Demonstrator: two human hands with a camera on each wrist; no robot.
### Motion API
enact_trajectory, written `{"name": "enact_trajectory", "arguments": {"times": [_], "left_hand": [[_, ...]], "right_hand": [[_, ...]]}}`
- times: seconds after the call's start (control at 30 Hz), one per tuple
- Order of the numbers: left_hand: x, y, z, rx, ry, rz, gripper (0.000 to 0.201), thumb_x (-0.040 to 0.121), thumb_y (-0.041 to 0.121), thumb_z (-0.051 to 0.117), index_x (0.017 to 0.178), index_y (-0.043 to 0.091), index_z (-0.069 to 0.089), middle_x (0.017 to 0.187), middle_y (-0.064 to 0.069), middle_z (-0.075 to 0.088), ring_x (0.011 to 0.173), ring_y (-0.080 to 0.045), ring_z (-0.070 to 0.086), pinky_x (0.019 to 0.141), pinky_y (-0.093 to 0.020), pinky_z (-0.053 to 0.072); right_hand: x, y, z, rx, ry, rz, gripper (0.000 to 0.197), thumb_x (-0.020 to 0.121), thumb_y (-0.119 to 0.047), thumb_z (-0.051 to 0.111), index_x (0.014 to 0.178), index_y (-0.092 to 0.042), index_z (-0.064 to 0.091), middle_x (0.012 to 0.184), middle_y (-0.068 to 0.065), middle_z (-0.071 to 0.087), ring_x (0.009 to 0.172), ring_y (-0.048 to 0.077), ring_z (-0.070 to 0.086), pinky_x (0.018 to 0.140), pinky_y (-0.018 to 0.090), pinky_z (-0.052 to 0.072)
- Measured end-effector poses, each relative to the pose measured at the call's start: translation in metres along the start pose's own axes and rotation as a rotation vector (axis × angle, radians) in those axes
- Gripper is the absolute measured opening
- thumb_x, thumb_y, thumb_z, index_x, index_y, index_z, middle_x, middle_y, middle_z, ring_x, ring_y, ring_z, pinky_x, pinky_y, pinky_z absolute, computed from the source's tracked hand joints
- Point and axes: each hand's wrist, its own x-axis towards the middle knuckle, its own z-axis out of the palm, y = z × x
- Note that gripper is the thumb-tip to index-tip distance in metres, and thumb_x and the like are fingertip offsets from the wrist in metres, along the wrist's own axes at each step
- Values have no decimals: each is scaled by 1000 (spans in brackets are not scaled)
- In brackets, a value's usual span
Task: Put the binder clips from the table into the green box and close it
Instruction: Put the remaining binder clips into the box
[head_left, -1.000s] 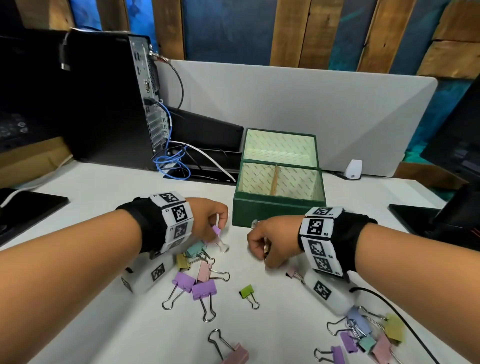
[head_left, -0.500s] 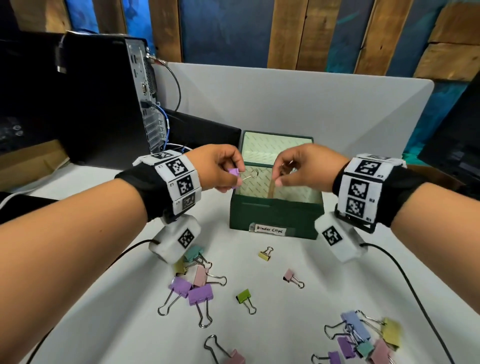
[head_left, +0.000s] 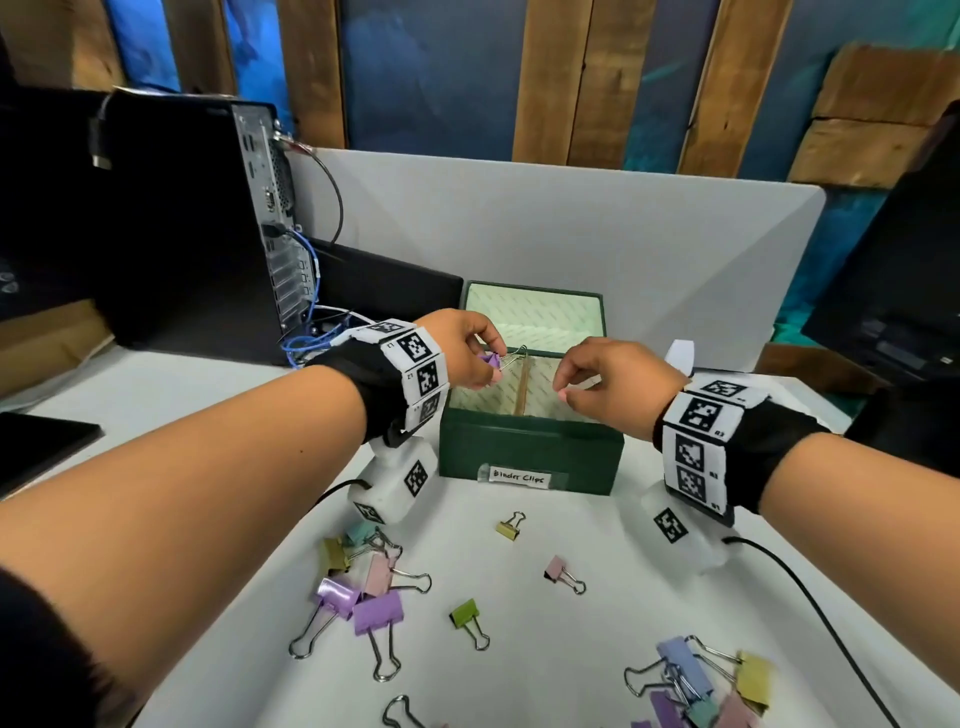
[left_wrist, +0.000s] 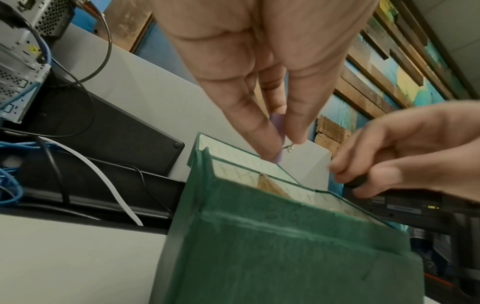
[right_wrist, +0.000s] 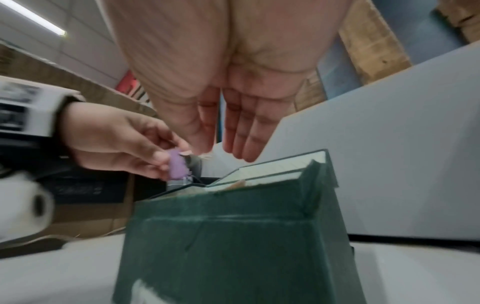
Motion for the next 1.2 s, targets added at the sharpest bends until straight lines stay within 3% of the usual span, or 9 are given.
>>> {"name": "enact_trajectory", "arguments": {"times": [0.2,0.33,0.47,0.6,0.7,0.77,0.83,1.03,1.2], "left_hand": [[-9,-10,-4,103,5,27,28,76,20,74,103,23,66,85,7,62,86,-18,65,87,-35,55],[-29,-21,-20,106,-77,13,20,79,14,70,97,21,65,75,4,64,69,-15,62,66,-28,58],[-53,-41,-33,302,-309,-123,25,78,17,72,96,30,62,89,3,64,61,-8,58,57,-17,51],[-73,-61,-32,579,-509,-237,42,72,28,76,105,44,55,99,18,55,86,-19,69,73,-21,53],[-80,-67,-23,681,-602,-265,47,74,26,73,113,45,55,102,20,51,78,-16,64,64,-14,48],[-81,-68,-19,699,-636,-250,49,76,22,70,117,42,55,103,19,51,87,-17,66,74,-19,51],[-80,-67,-16,721,-648,-216,49,77,19,68,121,38,55,105,18,51,94,-16,65,79,-19,49],[-77,-67,-10,828,-613,-156,42,78,21,67,118,31,58,99,13,49,88,-8,48,56,-9,33],[-77,-68,-10,831,-594,-147,39,74,20,68,112,30,60,107,8,54,87,-12,51,75,-23,45]], "right_hand": [[-22,-22,6,-175,-395,-183,19,85,-30,62,103,-33,63,109,-10,54,97,8,53,90,31,50],[-28,-29,21,-286,-677,-204,53,81,-34,66,129,-43,45,135,-9,45,114,12,50,96,28,44],[-33,-30,35,-343,-878,-208,83,77,-29,71,142,-47,23,152,-12,25,138,12,30,111,31,30],[-36,-29,43,-437,-882,-241,84,77,-20,70,142,-46,23,152,-10,25,137,14,32,108,32,35],[-37,-28,45,-426,-819,-247,73,79,-14,64,138,-45,33,144,-9,34,127,17,43,100,34,44],[-37,-28,45,-416,-769,-249,64,80,-15,62,134,-42,40,138,-9,41,122,16,47,96,29,44],[-38,-28,46,-406,-734,-246,53,82,-16,62,129,-37,47,132,-8,46,118,16,49,90,24,42],[-38,-28,50,-386,-697,-268,31,81,-16,62,110,-25,59,117,-2,53,100,18,52,75,25,40],[-38,-28,51,-348,-773,-184,25,74,-20,68,93,-30,54,96,-4,50,90,19,54,62,25,41]]}}
